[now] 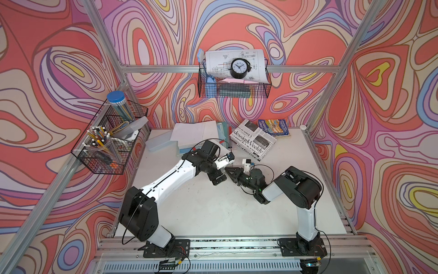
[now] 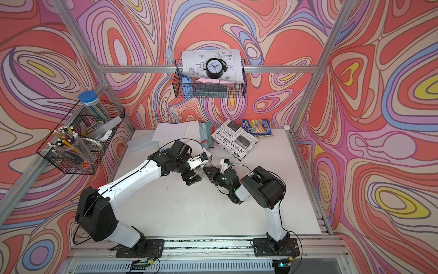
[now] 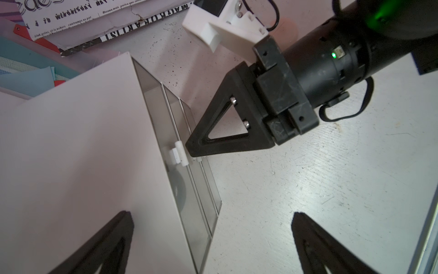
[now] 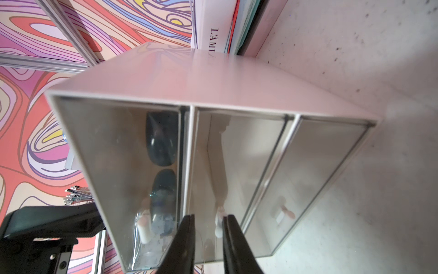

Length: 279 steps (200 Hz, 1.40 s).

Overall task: Put the bluetooth earphones in the drawer according to color
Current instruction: Open the drawer in the storage box.

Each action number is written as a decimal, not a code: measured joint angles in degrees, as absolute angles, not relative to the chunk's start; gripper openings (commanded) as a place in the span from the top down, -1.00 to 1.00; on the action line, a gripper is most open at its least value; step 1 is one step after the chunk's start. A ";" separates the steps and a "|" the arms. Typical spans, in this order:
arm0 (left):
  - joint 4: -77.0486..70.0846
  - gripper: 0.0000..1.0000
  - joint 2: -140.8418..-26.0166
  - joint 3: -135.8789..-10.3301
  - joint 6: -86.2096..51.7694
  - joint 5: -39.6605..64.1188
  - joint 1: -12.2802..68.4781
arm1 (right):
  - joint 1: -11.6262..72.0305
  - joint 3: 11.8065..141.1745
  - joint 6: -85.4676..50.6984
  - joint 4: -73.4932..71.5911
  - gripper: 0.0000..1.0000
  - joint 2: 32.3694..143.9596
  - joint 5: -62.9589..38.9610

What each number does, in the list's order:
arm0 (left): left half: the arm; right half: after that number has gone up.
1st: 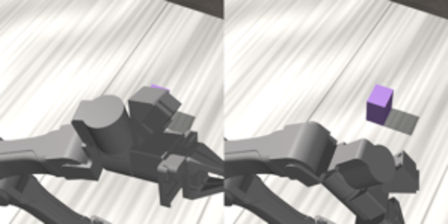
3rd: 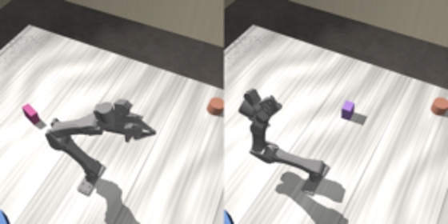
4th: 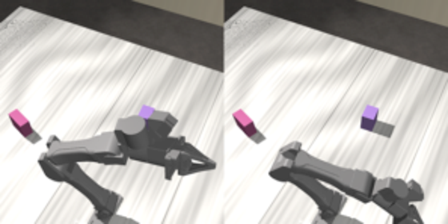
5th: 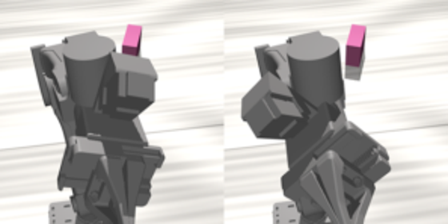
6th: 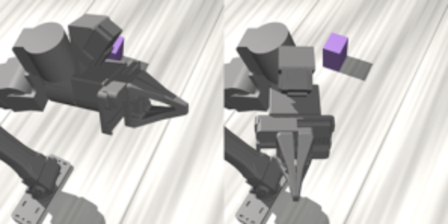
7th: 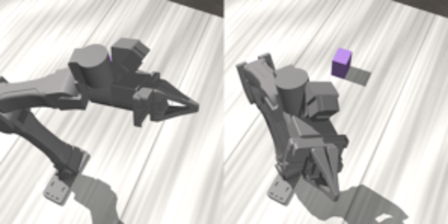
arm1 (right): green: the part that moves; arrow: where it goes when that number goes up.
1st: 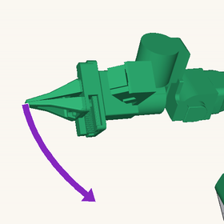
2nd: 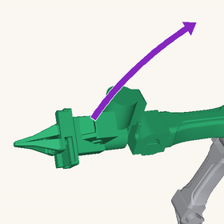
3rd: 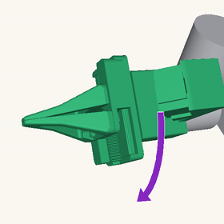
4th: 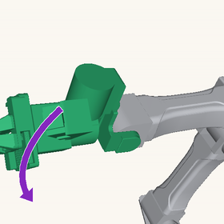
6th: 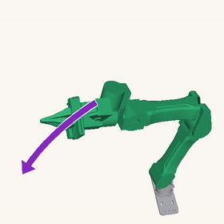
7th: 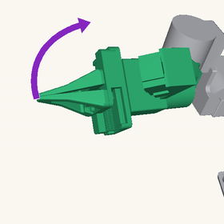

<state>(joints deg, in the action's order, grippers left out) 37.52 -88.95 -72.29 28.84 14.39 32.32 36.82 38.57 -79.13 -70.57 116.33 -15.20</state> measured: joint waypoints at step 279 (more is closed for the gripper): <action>37.52 -0.97 -89.01 -72.36 28.49 14.39 32.32 | 37.21 39.11 -81.10 -73.78 0.59 119.81 -16.78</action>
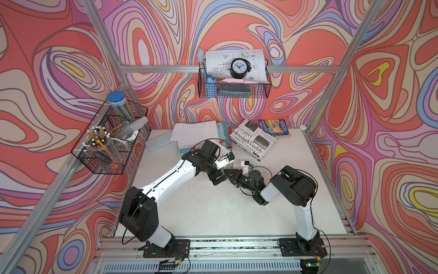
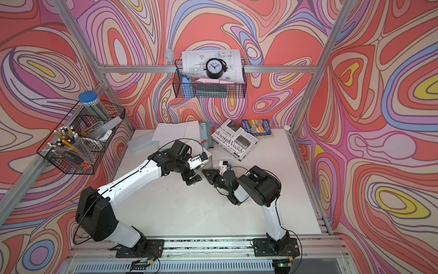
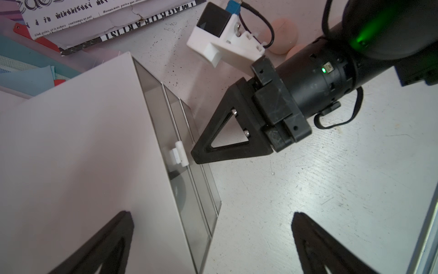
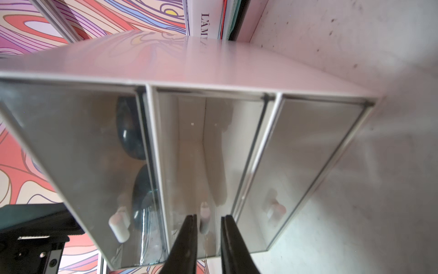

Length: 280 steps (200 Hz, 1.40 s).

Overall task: Put the bluetooth earphones in the drawer according to color
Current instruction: Open the drawer in the storage box.

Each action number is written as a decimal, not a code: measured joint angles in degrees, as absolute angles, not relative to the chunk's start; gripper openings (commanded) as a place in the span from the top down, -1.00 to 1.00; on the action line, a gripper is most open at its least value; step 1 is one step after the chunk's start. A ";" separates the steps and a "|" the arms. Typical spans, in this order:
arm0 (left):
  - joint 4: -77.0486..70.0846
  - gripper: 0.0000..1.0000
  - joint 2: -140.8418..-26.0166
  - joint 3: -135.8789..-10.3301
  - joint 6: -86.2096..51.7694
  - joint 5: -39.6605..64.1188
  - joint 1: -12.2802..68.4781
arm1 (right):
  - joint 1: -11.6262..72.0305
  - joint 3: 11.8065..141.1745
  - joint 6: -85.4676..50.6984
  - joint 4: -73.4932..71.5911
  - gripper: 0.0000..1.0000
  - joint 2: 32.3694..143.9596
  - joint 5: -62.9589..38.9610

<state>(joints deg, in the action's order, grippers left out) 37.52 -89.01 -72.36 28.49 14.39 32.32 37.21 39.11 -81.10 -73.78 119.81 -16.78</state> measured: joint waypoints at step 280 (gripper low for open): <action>37.71 -0.97 -89.10 -72.60 28.45 14.63 32.29 | 37.21 37.71 -81.36 -76.53 1.00 120.27 -16.34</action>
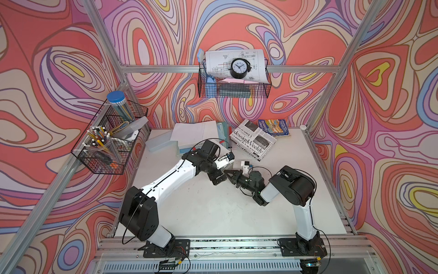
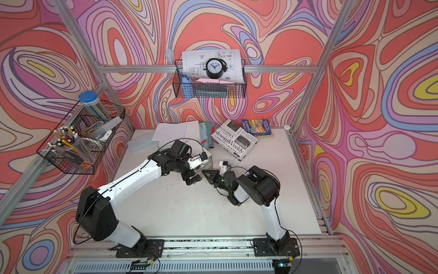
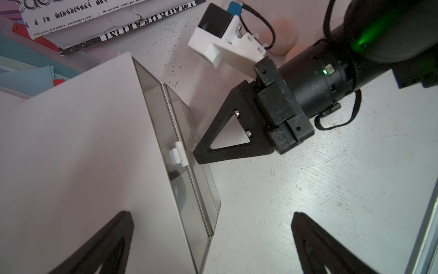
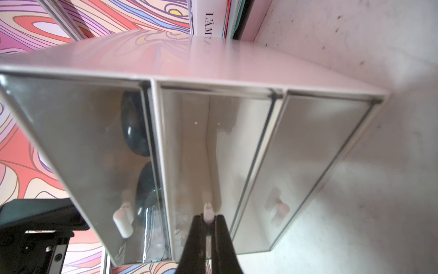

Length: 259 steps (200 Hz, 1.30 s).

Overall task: Put the bluetooth earphones in the drawer according to color
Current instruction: Open the drawer in the storage box.

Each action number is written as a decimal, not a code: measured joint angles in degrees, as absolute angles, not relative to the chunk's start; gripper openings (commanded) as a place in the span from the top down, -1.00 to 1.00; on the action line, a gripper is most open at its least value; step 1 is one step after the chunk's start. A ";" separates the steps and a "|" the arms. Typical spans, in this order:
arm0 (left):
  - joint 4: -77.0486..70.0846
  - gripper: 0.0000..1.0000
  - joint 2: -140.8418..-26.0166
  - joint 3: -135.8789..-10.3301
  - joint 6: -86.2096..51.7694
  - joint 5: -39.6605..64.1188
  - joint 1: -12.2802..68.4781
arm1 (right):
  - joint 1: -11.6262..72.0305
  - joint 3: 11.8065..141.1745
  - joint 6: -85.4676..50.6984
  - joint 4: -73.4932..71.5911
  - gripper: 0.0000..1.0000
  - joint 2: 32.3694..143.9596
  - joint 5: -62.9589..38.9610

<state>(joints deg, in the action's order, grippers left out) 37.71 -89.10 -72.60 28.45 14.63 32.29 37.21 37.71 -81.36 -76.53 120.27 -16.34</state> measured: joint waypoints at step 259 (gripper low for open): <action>39.20 -0.97 -86.78 -71.50 25.89 17.85 32.27 | 37.21 22.52 -81.69 -78.39 0.90 110.30 -14.13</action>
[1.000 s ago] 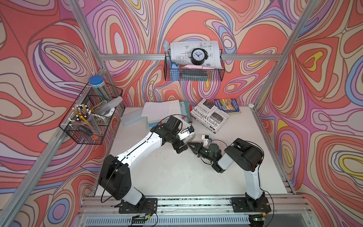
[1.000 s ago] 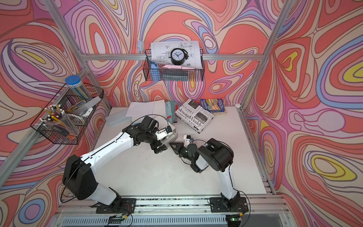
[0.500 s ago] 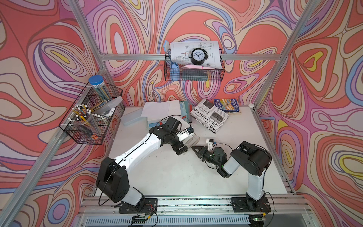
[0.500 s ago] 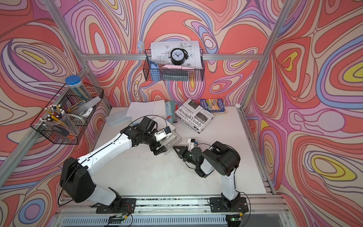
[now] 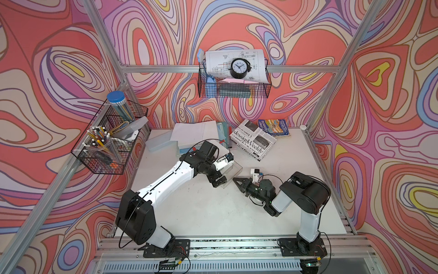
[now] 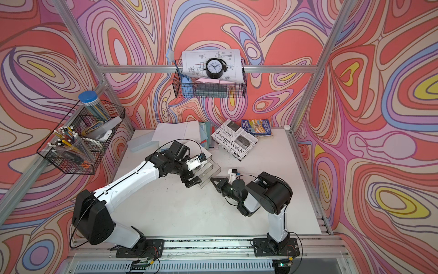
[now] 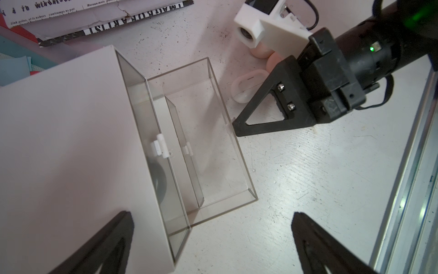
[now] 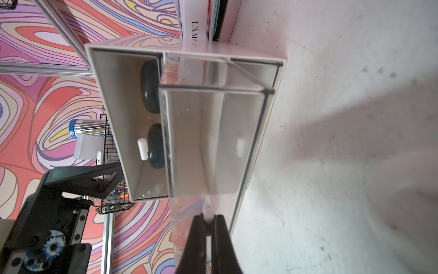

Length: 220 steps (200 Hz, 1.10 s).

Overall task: Put the bluetooth earphones in the drawer according to color
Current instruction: Open the drawer in the storage box.

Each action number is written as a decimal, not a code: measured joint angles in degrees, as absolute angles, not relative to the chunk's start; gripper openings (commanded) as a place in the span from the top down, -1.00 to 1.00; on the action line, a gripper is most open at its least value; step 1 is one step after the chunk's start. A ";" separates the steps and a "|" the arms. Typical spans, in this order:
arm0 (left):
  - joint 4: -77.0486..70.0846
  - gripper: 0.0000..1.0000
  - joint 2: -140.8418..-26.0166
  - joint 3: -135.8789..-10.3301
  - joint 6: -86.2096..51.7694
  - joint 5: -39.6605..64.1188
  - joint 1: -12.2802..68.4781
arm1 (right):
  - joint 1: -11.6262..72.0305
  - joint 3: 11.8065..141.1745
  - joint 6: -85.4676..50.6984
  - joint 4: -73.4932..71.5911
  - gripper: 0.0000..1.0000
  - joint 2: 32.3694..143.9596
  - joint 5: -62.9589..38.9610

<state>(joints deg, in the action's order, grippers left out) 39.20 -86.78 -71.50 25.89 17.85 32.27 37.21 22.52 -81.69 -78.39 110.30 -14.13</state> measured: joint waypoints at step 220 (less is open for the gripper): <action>30.35 -0.98 -76.47 -64.73 19.84 17.61 32.21 | 36.53 37.30 -55.68 -11.33 -0.66 62.17 -1.78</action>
